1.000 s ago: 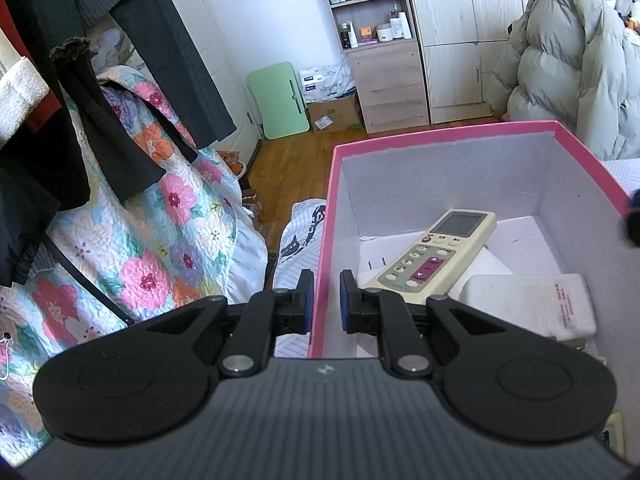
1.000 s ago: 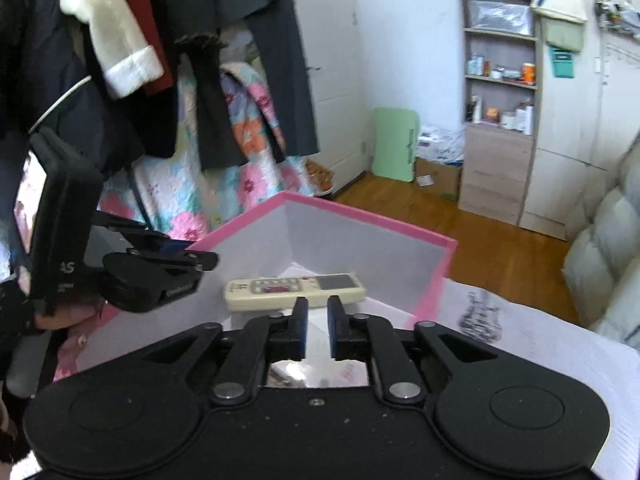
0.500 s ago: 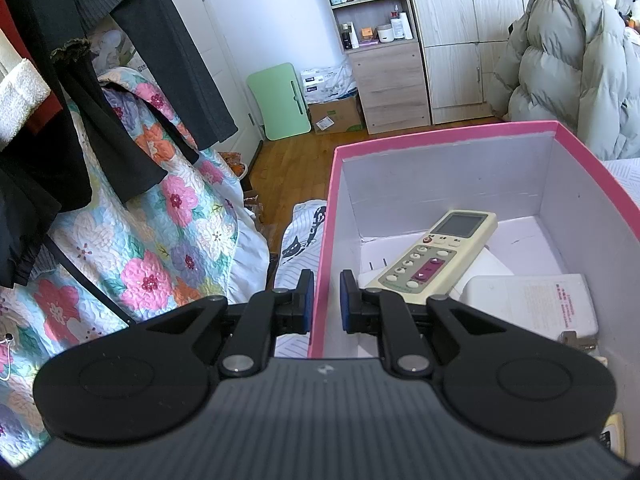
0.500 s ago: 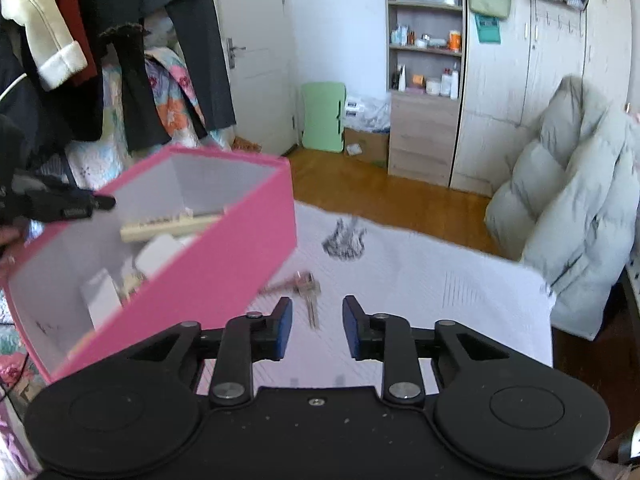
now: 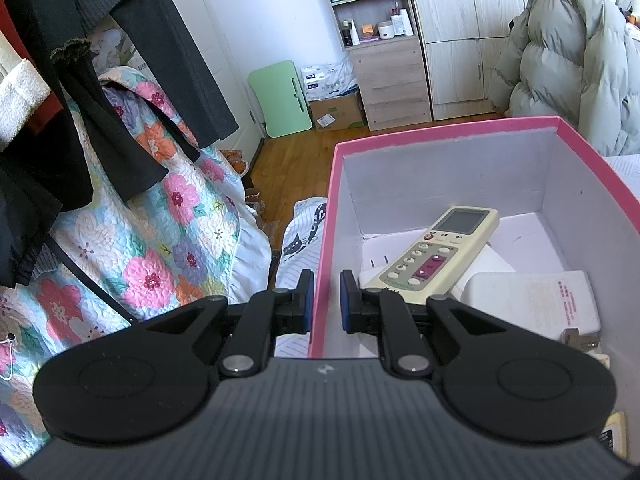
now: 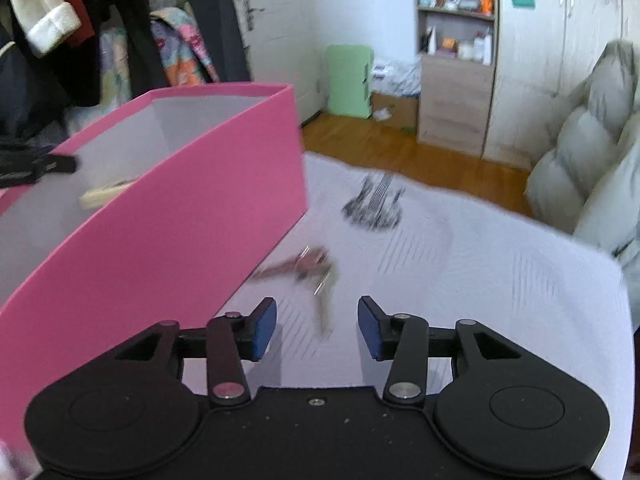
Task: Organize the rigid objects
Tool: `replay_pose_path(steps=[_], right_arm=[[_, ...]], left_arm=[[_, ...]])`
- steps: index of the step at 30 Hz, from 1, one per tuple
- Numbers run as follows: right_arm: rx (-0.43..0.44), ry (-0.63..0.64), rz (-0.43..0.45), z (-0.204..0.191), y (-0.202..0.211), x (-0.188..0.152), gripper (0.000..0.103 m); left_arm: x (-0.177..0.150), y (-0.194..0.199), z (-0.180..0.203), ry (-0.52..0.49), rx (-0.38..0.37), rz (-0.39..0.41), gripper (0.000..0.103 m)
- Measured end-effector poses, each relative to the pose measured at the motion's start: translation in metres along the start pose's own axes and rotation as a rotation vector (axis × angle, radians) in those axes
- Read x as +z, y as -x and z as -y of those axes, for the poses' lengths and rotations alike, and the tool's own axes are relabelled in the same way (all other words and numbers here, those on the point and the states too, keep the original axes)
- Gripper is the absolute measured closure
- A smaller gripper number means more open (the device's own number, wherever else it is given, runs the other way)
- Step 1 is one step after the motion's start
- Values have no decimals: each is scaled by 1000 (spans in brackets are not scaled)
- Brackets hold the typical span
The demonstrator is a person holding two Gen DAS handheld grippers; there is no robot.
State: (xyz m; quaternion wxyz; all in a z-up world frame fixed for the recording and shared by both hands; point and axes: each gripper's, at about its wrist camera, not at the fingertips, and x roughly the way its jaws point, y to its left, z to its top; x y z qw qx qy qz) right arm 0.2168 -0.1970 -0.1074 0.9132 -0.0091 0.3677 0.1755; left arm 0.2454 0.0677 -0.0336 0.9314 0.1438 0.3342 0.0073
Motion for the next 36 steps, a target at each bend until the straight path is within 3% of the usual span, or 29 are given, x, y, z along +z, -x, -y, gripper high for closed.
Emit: replay_pose_path(steps=[5, 7, 8, 11, 12, 15, 22, 27, 31, 36], right_arm=[[53, -17, -4, 4, -28, 11, 50], [36, 7, 34, -1, -35, 10, 48], [28, 22, 50, -3, -36, 9, 53], [22, -15, 91, -3, -31, 8, 95], [6, -28, 99, -3, -27, 8, 98], [28, -69, 150, -1, -9, 6, 99], [32, -35, 241, -12, 35, 17, 99], [2, 4, 320, -31, 71, 38, 99], [34, 32, 372, -49, 97, 60, 99], [121, 30, 316, -77, 105, 88, 99]], left_arm=[[0, 0, 0, 1, 0, 1, 90], [0, 0, 0, -1, 3, -1, 90], [0, -1, 0, -2, 5, -3, 90], [0, -2, 0, -1, 8, -8, 90], [-1, -2, 0, -1, 8, -8, 90], [-1, -2, 0, -1, 6, -7, 90], [-1, -2, 0, 0, 7, -7, 90], [-2, -1, 0, -1, 6, -10, 90], [-2, -1, -2, 5, -1, -6, 90], [0, -6, 0, 1, 7, -26, 90]])
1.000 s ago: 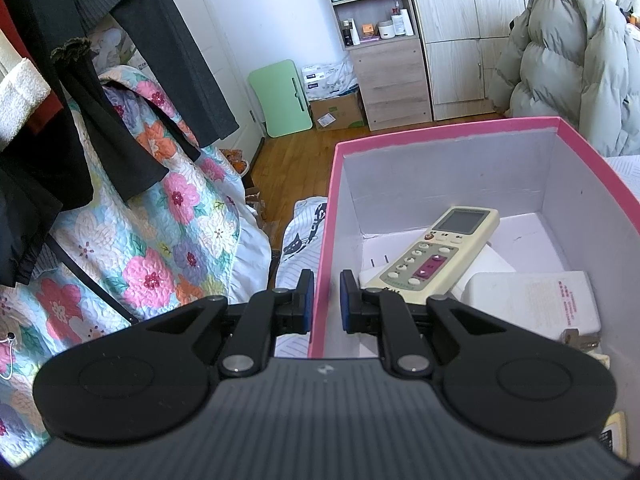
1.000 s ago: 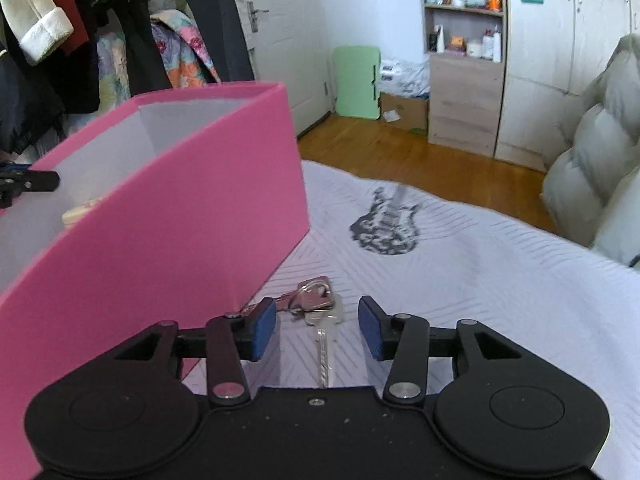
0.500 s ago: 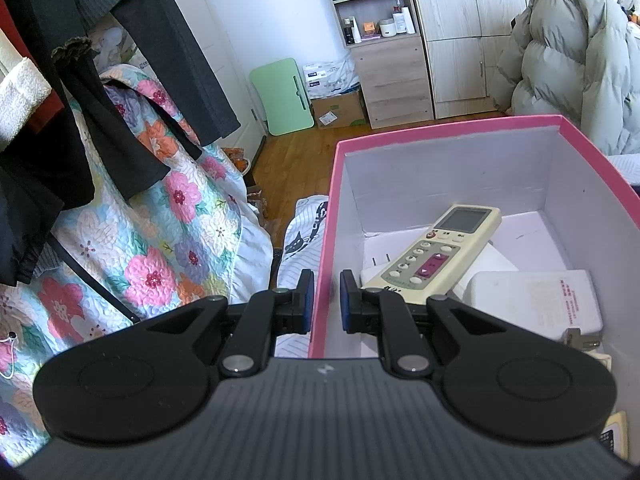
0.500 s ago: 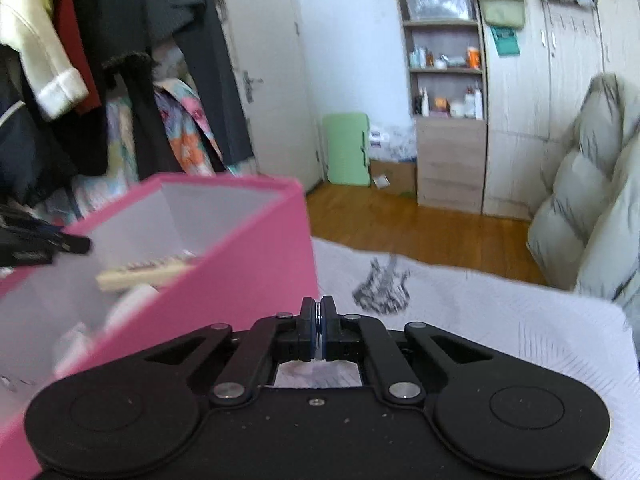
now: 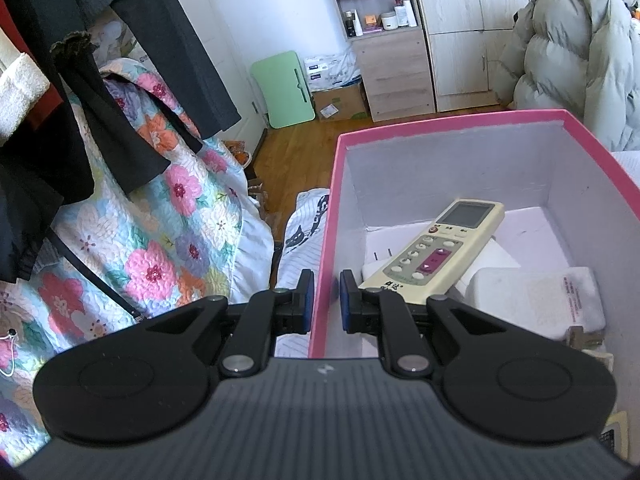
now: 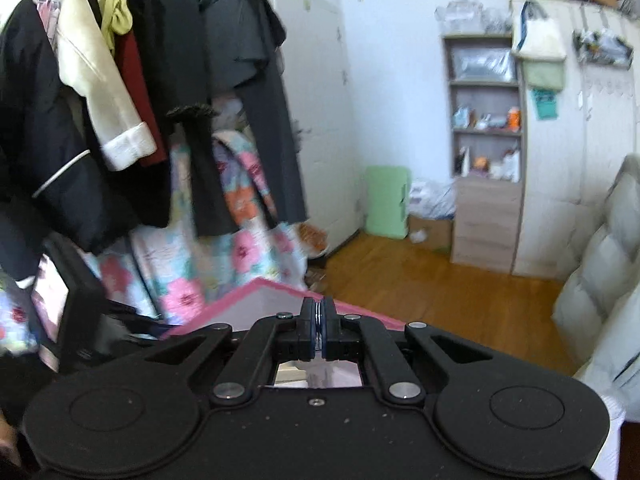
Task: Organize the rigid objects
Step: 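Carry the keys into the pink box and open the right tool, then withdraw the open right tool from the pink box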
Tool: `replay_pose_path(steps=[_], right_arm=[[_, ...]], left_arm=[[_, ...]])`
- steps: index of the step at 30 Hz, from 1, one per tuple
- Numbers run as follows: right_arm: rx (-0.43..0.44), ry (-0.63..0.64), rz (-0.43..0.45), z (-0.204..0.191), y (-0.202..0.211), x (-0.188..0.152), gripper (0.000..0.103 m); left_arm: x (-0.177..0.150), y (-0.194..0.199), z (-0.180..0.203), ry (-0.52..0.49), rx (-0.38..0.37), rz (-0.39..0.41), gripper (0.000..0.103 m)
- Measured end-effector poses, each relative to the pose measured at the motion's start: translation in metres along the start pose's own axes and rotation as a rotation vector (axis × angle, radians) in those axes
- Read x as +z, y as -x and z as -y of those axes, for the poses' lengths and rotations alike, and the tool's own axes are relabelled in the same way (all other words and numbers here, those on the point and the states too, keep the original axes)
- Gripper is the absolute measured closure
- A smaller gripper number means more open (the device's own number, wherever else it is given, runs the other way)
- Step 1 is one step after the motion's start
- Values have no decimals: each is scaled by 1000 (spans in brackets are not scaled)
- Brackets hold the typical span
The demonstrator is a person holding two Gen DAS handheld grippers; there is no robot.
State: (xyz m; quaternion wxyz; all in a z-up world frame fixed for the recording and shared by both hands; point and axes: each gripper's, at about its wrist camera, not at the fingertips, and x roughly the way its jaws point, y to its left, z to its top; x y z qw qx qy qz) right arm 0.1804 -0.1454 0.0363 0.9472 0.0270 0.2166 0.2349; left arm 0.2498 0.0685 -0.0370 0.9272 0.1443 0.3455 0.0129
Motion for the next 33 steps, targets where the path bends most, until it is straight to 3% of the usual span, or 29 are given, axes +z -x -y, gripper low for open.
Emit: replay_pose_path(steps=[6, 9, 12, 17, 24, 27, 29, 33], right_arm=[[69, -24, -98, -27, -34, 3, 99], [92, -10, -195, -35, -69, -3, 99], [70, 5, -290, -42, -103, -12, 99], [37, -22, -365, -37, -151, -15, 99], [40, -82, -372, -33, -170, -12, 98], [23, -83, -365, -34, -170, -10, 87], [49, -102, -338, -31, -162, -8, 71], [74, -125, -282, -26, -129, -7, 71]], left_arm=[[-4, 2, -3, 12, -13, 15, 90], [-5, 5, -3, 13, -9, 21, 90], [-5, 5, -3, 13, -10, 30, 90], [-5, 6, -5, 18, -21, 40, 91], [-7, 7, -5, 16, -29, 49, 91], [-7, 6, -6, 21, -32, 50, 90], [-7, 6, -5, 19, -29, 49, 90], [-7, 6, -5, 14, -27, 48, 90]])
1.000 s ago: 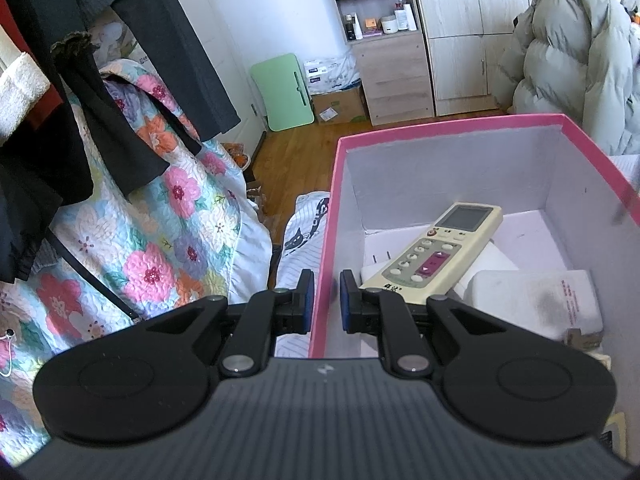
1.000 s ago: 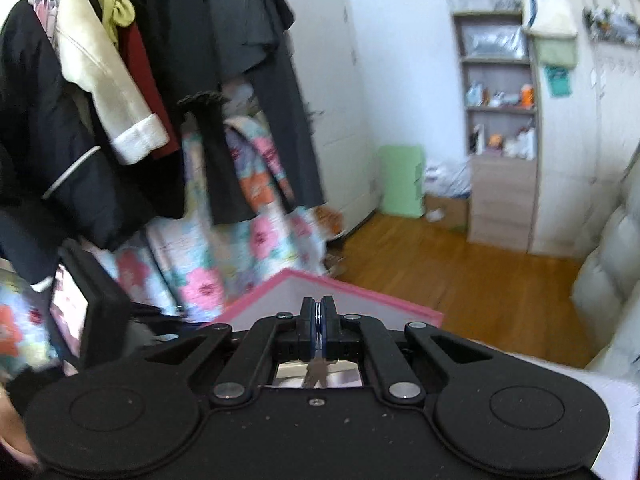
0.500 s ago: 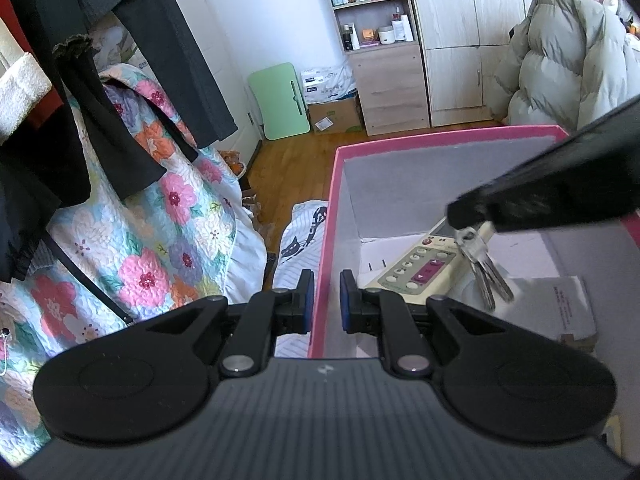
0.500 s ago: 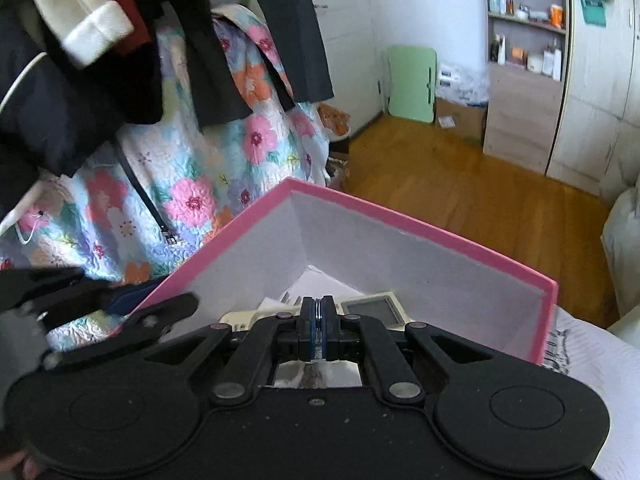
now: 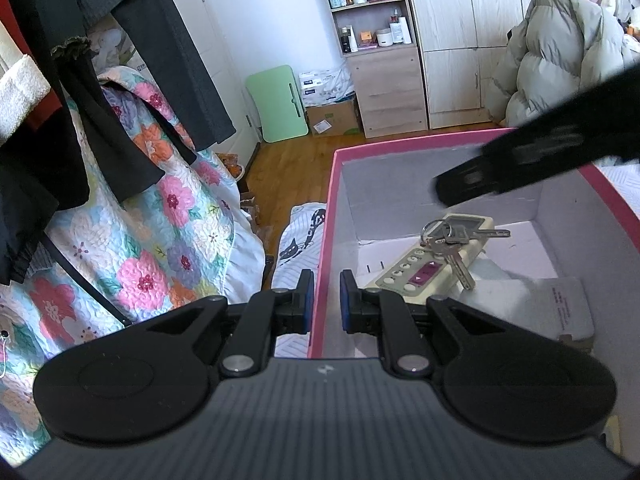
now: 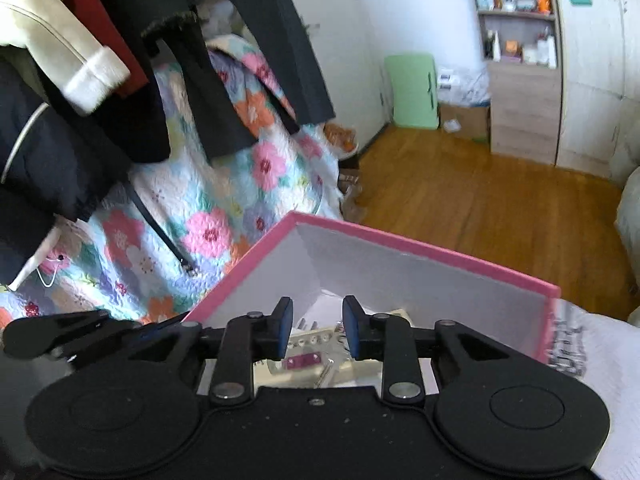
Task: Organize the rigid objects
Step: 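Withdraw the open right tool from the pink box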
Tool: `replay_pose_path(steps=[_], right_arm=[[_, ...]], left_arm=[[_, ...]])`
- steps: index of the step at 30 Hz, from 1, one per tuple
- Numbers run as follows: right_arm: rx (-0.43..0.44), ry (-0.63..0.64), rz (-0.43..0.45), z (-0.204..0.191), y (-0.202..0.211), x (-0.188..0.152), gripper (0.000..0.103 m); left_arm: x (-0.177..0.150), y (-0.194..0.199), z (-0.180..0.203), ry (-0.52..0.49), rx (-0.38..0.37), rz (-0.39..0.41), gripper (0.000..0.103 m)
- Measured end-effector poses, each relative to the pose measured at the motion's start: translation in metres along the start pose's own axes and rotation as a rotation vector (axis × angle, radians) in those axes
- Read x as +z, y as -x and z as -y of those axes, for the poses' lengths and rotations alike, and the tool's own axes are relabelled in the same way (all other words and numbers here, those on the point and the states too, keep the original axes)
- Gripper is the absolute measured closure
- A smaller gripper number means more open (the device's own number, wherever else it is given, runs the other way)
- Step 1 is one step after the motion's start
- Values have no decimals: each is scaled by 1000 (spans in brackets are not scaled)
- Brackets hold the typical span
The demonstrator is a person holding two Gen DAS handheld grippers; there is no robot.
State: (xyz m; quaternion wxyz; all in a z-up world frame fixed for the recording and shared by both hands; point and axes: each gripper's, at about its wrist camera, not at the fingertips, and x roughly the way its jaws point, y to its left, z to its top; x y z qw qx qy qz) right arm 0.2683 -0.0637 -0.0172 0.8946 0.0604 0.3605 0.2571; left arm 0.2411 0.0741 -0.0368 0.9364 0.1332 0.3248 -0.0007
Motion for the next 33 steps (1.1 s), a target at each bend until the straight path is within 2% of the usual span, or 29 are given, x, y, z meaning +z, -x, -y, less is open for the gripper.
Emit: replay_pose_path(steps=[7, 14, 20, 22, 28, 33], right_arm=[[-80, 32, 120, 2, 67, -35, 64], [-111, 23, 175, 8, 116, -68, 64], [-212, 46, 209, 11, 140, -93, 61], [-253, 14, 253, 17, 152, -102, 60], [-286, -76, 284, 34, 170, -126, 60], [-302, -99, 268, 40, 177, -137, 60]], left_arm=[[-1, 0, 1, -5, 6, -4, 90], [0, -1, 0, 5, 22, -10, 90], [1, -2, 2, 1, 26, -18, 90], [1, -2, 2, 2, 29, -19, 90], [3, -5, 3, 5, 29, -38, 90], [7, -6, -5, 76, 2, -80, 88]])
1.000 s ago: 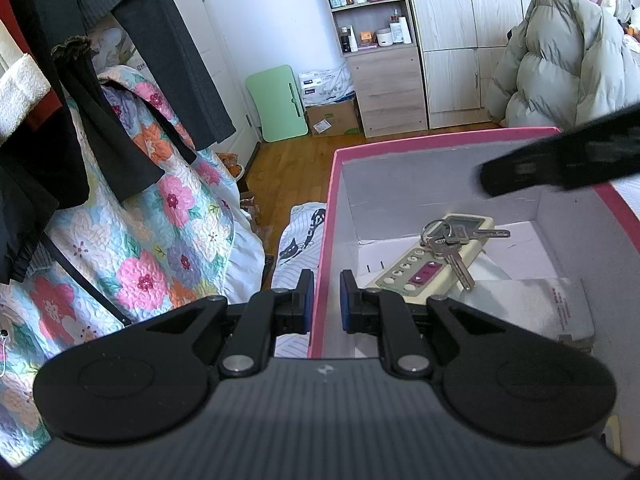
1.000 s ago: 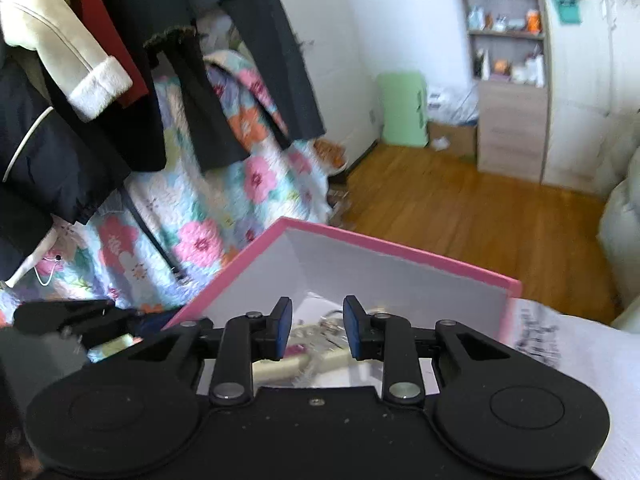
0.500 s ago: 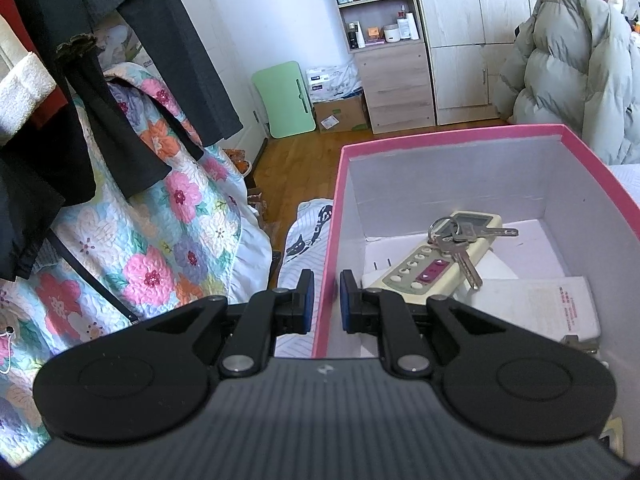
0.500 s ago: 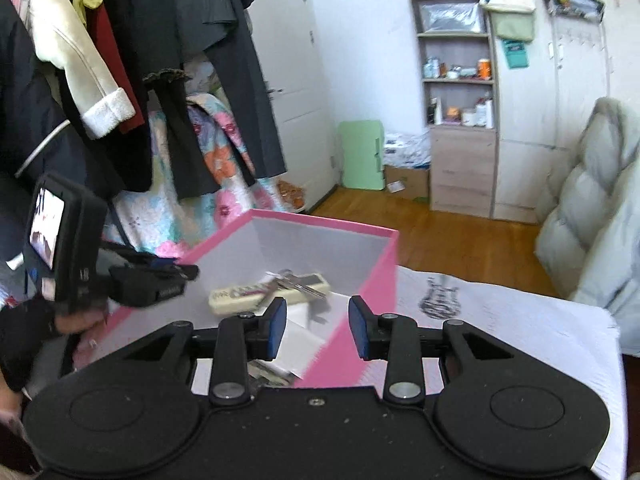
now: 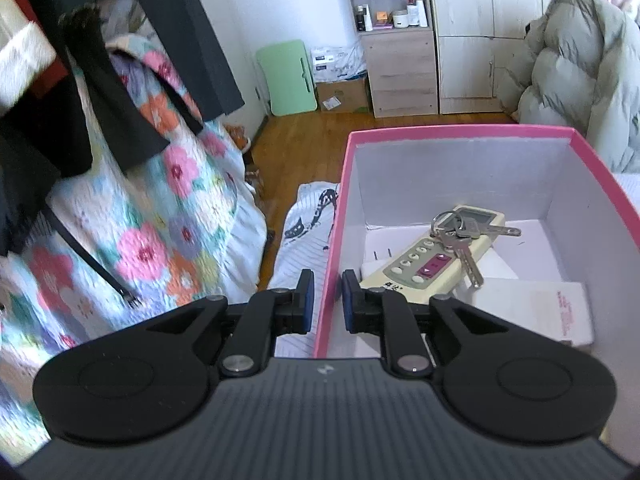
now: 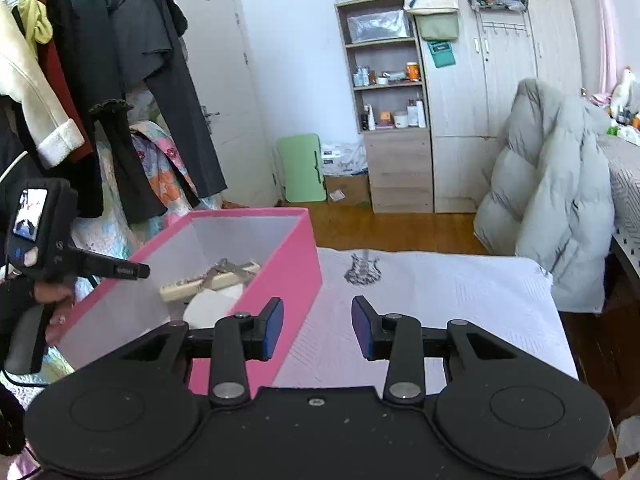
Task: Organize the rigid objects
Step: 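Lower the pink box onto the bed and open the left tool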
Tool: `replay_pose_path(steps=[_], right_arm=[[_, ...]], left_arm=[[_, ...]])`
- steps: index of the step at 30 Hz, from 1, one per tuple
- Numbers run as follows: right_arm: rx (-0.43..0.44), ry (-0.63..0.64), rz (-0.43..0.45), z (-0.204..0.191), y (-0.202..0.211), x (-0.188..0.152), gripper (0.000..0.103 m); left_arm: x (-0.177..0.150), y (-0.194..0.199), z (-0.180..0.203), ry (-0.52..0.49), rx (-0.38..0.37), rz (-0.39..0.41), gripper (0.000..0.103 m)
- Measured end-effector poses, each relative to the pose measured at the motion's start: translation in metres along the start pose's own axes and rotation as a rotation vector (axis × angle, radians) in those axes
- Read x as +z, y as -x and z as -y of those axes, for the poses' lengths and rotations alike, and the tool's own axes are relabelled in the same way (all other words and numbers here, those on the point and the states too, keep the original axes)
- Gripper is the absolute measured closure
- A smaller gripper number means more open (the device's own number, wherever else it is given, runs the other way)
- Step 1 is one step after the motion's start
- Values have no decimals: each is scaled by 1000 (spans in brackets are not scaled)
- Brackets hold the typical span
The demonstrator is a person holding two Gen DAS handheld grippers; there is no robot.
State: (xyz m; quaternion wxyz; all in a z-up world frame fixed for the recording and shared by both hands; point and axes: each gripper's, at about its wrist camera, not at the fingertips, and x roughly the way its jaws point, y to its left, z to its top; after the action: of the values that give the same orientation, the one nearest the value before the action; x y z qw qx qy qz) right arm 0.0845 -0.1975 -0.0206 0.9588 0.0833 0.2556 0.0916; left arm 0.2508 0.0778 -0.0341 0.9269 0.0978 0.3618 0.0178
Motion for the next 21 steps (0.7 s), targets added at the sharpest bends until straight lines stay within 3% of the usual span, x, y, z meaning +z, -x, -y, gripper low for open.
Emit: replay_pose_path(steps=[10, 21], right_arm=[[5, -3, 50, 1, 33, -1, 54], [18, 32, 90, -12, 69, -4, 53]], left_arm=[[-6, 75, -1, 54, -64, 54, 87], [-41, 153, 26, 56, -122, 120, 78]])
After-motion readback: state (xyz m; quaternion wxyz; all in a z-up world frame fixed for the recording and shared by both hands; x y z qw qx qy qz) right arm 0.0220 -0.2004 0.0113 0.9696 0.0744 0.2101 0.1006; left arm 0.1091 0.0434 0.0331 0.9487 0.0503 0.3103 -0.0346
